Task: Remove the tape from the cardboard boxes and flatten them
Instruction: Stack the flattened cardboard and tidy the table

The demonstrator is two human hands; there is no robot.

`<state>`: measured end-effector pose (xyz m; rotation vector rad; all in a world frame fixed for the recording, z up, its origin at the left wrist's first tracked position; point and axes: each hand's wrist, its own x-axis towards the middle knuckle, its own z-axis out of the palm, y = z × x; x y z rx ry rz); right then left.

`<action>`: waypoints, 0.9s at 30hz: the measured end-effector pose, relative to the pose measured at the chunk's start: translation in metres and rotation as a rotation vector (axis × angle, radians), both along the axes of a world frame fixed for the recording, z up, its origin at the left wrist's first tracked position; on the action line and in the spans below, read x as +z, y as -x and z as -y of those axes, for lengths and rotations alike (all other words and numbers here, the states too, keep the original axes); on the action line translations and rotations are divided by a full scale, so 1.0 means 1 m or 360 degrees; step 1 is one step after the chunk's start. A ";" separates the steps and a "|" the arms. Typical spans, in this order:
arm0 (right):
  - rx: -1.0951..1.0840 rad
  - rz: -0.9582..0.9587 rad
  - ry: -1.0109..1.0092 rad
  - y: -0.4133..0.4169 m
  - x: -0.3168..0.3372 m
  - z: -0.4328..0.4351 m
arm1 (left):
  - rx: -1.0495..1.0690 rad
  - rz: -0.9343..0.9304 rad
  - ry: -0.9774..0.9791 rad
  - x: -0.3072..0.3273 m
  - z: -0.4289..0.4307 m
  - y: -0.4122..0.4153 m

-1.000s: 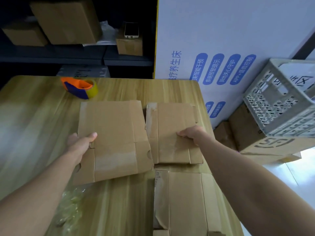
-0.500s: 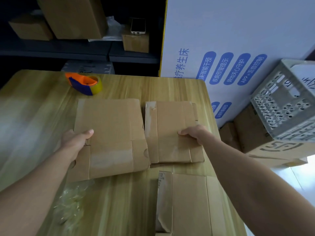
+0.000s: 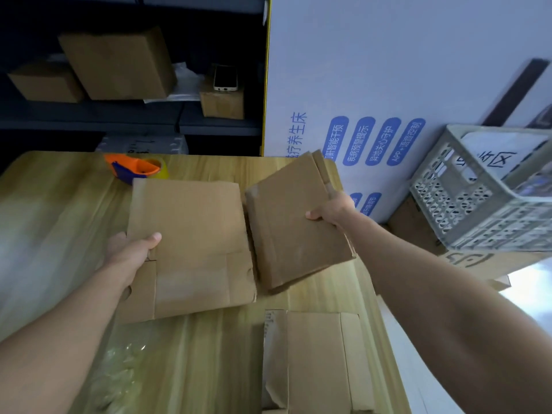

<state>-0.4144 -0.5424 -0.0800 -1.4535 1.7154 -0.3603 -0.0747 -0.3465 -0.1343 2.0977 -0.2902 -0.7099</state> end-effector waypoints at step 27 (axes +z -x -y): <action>0.0299 -0.0373 0.0491 0.024 0.053 -0.022 | -0.0012 0.0009 0.0016 0.053 0.006 0.037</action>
